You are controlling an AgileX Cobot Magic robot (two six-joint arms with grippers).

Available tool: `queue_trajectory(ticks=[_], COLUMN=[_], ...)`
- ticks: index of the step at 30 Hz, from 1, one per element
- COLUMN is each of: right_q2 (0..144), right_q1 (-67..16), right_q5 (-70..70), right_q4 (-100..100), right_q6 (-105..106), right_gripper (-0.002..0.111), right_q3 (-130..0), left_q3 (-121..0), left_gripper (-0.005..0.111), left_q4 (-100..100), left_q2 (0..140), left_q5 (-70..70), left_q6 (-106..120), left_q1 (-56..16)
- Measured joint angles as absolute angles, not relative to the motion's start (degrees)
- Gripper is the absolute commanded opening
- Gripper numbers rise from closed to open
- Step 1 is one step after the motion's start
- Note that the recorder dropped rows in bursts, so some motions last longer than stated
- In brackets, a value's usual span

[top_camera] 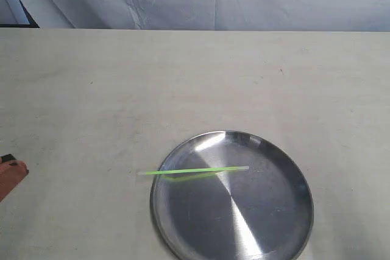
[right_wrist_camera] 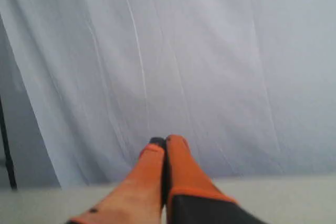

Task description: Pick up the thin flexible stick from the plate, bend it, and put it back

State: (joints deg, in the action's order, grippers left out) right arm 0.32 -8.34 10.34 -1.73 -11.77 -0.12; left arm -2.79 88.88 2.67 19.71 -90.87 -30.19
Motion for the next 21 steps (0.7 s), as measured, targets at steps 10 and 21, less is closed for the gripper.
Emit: queue_trajectory(ticks=[10, 21], right_q2=[0.32, 5.6], right_q1=[-8.34, -8.31], right_q5=[30.22, 32.25], right_q4=[-11.72, -24.59], right_q6=[-36.79, -20.47], right_gripper=[0.0, 0.0], right_q3=[-0.12, -13.41], left_q3=[-2.79, -2.79], left_gripper=[0.0, 0.0], left_q4=[89.37, 89.74], left_q2=[2.67, 2.67], left_q5=[19.71, 19.71], left_q6=[-90.87, -90.87], left_q1=[-30.19, -30.19])
